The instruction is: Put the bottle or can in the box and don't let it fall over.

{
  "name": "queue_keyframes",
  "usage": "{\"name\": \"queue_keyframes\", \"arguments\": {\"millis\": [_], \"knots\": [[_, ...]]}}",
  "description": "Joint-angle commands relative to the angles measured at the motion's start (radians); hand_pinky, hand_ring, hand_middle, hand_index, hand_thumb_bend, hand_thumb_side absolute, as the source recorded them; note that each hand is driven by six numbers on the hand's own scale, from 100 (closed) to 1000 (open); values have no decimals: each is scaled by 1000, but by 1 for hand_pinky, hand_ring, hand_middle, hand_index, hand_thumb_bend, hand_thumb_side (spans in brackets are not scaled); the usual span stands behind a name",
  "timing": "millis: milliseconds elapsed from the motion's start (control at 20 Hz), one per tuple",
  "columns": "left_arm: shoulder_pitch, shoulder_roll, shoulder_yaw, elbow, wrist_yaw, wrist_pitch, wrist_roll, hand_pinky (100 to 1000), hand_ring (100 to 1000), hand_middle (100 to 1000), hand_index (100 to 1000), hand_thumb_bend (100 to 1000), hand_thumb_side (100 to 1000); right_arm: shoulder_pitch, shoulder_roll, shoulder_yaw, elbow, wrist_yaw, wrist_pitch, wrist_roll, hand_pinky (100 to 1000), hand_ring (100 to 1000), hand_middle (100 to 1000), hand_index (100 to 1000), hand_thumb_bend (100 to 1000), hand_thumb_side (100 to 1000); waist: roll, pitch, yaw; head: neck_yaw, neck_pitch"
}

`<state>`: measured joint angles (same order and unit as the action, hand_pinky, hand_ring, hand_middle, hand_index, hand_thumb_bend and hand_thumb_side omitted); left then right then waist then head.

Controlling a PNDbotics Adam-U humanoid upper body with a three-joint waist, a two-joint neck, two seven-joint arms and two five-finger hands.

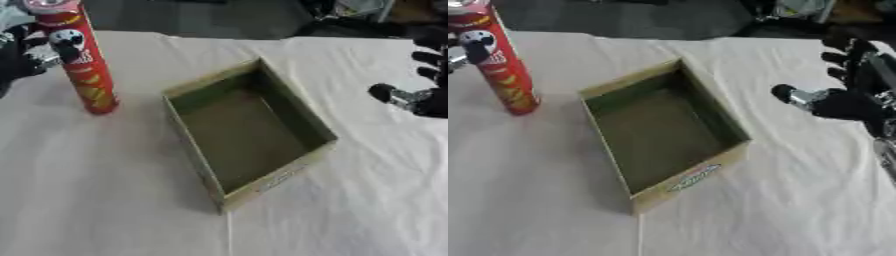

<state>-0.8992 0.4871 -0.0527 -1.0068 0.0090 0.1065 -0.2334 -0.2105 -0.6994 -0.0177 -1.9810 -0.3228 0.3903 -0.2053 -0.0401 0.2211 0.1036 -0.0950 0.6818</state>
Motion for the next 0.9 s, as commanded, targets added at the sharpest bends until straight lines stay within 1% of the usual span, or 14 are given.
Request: {"name": "queue_keyframes", "arguments": {"millis": [50, 400, 650, 900], "knots": [[-34, 8, 7, 4, -13, -5, 19, 848, 1000, 993, 907, 818, 371, -14, -20, -7, -19, -8, -3, 4, 985, 970, 951, 995, 650, 100, 2, -13, -3, 3, -16], [-58, -11, 11, 32, -58, -21, 50, 849, 1000, 993, 892, 815, 359, -21, -19, -4, -19, -7, -3, 9, 985, 970, 951, 994, 650, 100, 1, -7, -10, 13, -25], [-75, -26, 26, 59, -92, -29, 107, 842, 1000, 981, 878, 806, 342, -27, -16, -2, -19, -8, -3, 12, 985, 969, 949, 993, 650, 100, -2, 1, -16, 25, -33], [-92, -48, 35, 83, -82, -51, 156, 835, 1000, 975, 874, 797, 337, -36, -11, 2, -19, -12, -2, 18, 985, 969, 948, 992, 648, 100, -5, 10, -25, 35, -40]]}}
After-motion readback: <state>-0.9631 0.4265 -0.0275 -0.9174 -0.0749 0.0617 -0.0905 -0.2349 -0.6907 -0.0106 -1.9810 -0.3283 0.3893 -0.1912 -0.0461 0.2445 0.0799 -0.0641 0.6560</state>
